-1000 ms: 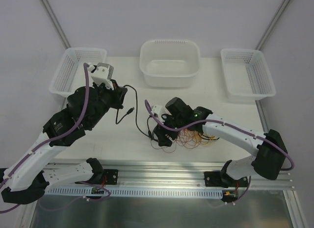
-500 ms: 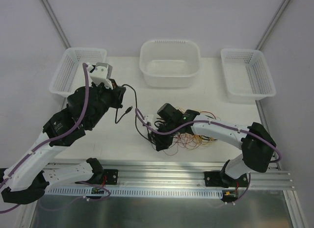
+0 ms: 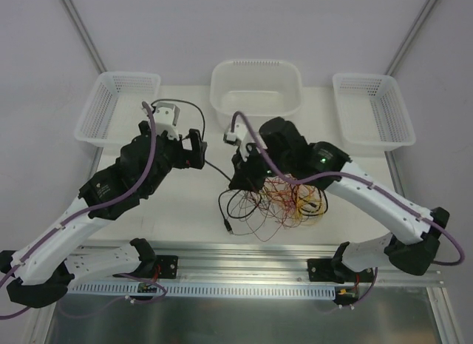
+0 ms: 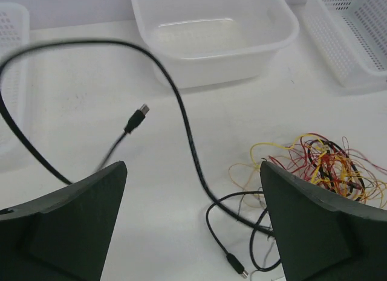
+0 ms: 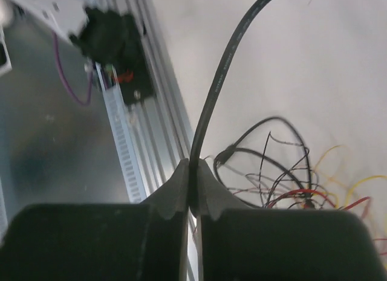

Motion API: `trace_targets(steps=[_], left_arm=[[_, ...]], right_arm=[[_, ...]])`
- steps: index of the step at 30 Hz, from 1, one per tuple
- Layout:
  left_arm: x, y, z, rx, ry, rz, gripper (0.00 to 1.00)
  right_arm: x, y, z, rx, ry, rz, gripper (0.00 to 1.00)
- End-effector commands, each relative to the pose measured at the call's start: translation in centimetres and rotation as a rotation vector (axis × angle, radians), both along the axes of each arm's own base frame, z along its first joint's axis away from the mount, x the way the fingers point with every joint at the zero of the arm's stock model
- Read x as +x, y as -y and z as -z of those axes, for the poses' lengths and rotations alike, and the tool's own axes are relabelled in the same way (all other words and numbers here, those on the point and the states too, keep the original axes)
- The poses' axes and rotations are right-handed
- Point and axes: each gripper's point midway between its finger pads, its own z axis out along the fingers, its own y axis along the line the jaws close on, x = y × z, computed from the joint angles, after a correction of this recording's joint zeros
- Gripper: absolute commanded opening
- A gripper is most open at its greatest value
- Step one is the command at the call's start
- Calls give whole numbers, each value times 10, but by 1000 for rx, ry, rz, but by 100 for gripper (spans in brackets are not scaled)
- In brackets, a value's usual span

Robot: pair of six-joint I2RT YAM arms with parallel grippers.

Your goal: Untangle the cables

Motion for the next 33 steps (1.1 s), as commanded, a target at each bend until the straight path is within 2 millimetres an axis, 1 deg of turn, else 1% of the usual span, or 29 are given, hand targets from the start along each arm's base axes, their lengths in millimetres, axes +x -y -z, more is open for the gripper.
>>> trace_targets(steps=[1, 2, 3, 5, 7, 8, 9, 11, 12, 13, 14, 15, 16, 17, 18, 19, 20, 22, 23, 24, 25, 26, 27, 28, 29, 30, 31, 32, 33], left_arm=[[-4, -2, -8, -66, 19, -1, 96], [-7, -1, -8, -76, 17, 13, 99], [-10, -2, -8, -95, 16, 20, 99], [-14, -3, -7, -107, 16, 35, 99], [-20, -4, -6, -129, 22, 60, 99], [-27, -2, -8, -149, 30, 100, 99], [-29, 3, 2, -137, 23, 134, 99], [-34, 13, 3, -168, 39, 196, 99], [-42, 24, 14, -174, 17, 264, 99], [-44, 29, 19, -186, 7, 288, 99], [-46, 36, 18, -214, 6, 314, 99], [-48, 46, 33, -232, -40, 343, 99], [-50, 53, 39, -249, -61, 362, 99], [-50, 61, 40, -277, -69, 382, 99], [-48, 71, 56, -287, -119, 390, 99], [-50, 79, 61, -304, -148, 412, 99], [-49, 88, 70, -303, -177, 421, 98], [-49, 100, 71, -342, -193, 426, 96], [-50, 109, 76, -331, -197, 420, 94], [-49, 114, 71, -344, -177, 420, 93], [-47, 118, 70, -338, -163, 409, 92], [-41, 121, 78, -309, -157, 366, 89], [-46, 129, 78, -289, -144, 383, 88], [-45, 134, 77, -281, -132, 380, 87], [-40, 138, 83, -252, -129, 349, 86], [-43, 144, 85, -232, -121, 353, 85], [-42, 147, 88, -221, -118, 343, 85], [-39, 152, 98, -194, -130, 328, 84], [-36, 154, 97, -186, -121, 308, 83]], right_arm=[[19, 24, -94, 146, 105, 205, 1], [26, 31, -103, 159, 101, 251, 1], [30, 36, -124, 207, 100, 304, 1], [40, 46, -144, 248, 93, 377, 1], [43, 56, -167, 311, 117, 430, 1], [54, 59, -173, 332, 157, 493, 1], [62, 63, -166, 324, 141, 554, 1], [76, 72, -157, 295, 104, 642, 1], [75, 69, -154, 300, 81, 638, 1], [75, 67, -145, 296, 40, 658, 1], [75, 65, -148, 333, 37, 660, 1], [77, 64, -145, 341, 29, 670, 1], [79, 65, -133, 328, 10, 698, 1], [81, 64, -133, 346, -3, 724, 1], [83, 66, -133, 353, -5, 743, 1], [88, 71, -130, 351, 6, 784, 1], [91, 70, -124, 351, -3, 803, 1], [95, 73, -119, 347, 0, 838, 1], [97, 73, -115, 342, -12, 853, 1], [97, 74, -111, 335, -16, 867, 1], [98, 73, -111, 346, -23, 873, 1], [98, 72, -110, 356, -28, 880, 1], [99, 71, -105, 360, -48, 894, 1], [98, 71, -106, 371, -54, 894, 1], [98, 70, -106, 379, -61, 896, 1], [98, 70, -105, 379, -66, 905, 1], [95, 69, -106, 385, -69, 901, 1], [94, 69, -106, 386, -69, 902, 1], [95, 70, -106, 387, -64, 911, 1]])
